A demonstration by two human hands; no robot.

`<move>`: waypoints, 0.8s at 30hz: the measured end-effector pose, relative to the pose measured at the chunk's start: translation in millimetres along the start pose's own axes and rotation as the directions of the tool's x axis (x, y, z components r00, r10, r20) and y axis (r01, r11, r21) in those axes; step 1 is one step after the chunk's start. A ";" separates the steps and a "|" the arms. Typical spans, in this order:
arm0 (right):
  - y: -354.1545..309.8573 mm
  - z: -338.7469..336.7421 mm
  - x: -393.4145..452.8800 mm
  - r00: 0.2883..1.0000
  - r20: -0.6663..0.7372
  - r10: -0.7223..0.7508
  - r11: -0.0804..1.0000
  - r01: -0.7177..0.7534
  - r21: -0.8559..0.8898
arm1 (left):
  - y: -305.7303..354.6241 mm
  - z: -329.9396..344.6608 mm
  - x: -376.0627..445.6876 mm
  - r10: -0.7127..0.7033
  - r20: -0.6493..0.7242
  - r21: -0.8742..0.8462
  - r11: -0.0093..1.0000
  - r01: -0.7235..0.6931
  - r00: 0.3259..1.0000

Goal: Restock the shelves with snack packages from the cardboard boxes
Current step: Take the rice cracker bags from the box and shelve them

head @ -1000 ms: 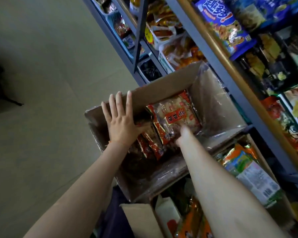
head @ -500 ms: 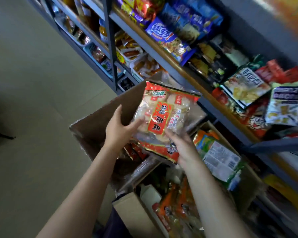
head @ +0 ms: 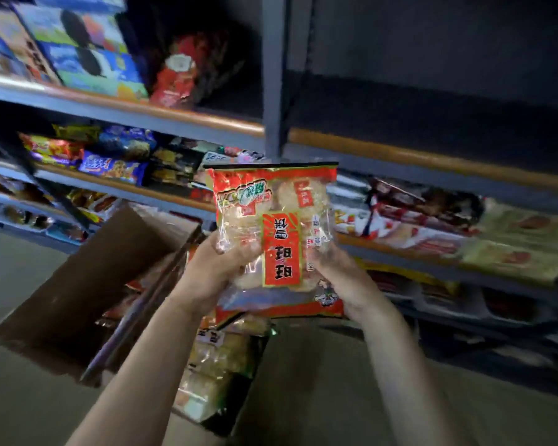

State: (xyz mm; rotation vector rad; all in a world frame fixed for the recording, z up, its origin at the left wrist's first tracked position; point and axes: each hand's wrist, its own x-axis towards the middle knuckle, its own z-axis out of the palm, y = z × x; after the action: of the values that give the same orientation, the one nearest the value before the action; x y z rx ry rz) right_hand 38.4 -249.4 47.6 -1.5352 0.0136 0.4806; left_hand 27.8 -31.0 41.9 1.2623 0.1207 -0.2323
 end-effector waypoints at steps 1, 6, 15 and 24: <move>1.9 -29.6 -15.4 1.000 -0.031 -0.003 1.000 0.003 -0.003 | -3.8 35.1 0.0 0.005 0.016 0.024 1.000 -0.006 1.000; -9.7 -192.2 -102.5 0.932 -0.309 -0.189 0.926 0.064 -0.373 | -10.1 195.5 23.7 0.527 -0.027 0.830 0.485 -0.274 0.850; -67.8 -356.3 -213.5 0.888 -0.347 -0.303 0.160 -0.311 -0.937 | -25.7 477.1 42.1 -0.003 0.729 0.580 -0.527 -0.621 0.684; -36.5 -484.3 -291.2 0.349 -0.878 -0.326 0.942 0.200 -0.270 | -88.4 597.5 86.1 0.169 0.418 0.415 0.839 -0.353 0.893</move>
State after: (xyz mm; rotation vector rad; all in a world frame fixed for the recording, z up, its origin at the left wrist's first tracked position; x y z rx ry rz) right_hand -75.4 -795.6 144.5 -1.7016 0.6174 -0.7326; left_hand 67.8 -634.5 121.2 1.6922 -0.4668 -0.2611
